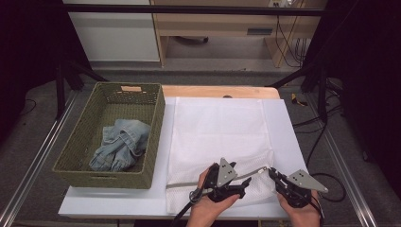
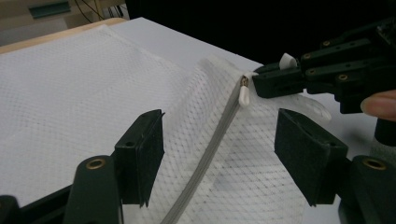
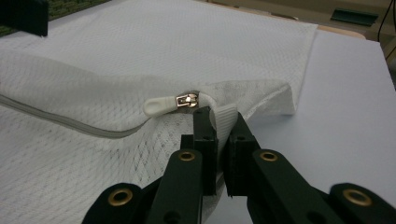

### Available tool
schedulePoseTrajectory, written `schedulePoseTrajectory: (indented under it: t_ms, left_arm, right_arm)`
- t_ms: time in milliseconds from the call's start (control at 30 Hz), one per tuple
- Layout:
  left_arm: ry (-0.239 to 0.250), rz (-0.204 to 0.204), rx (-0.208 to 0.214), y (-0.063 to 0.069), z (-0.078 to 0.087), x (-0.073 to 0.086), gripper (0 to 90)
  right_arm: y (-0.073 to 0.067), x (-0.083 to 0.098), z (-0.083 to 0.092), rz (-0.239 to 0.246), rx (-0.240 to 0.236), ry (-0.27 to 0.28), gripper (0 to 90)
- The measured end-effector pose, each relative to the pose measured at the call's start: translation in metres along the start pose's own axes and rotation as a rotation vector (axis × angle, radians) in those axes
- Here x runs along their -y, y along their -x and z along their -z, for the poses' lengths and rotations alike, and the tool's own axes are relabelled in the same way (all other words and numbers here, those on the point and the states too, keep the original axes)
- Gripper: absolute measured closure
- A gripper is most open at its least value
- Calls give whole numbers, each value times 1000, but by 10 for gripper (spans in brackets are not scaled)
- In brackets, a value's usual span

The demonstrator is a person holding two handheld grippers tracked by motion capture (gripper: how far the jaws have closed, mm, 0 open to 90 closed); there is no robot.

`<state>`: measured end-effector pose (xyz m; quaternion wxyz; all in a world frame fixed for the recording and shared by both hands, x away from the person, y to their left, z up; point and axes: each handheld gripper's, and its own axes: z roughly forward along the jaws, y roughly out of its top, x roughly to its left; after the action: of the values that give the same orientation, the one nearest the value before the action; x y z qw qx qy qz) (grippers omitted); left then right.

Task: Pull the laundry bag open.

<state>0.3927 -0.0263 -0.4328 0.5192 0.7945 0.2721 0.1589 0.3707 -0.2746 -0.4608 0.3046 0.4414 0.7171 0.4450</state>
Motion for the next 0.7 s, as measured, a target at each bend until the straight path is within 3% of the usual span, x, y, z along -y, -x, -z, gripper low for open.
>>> schedulePoseTrajectory:
  t_ms: [267,467,700]
  left_arm:
    - [-8,-2,23,5,-7,-3,334]
    - [-42,-26,45,9,-12,-2,339]
    - [-65,-22,62,15,-21,2,347]
  right_arm:
    - [-2,-3,-2,26,-12,7,857]
    - [-2,-3,-1,26,-11,11,857]
    - [-2,-4,1,31,2,21,857]
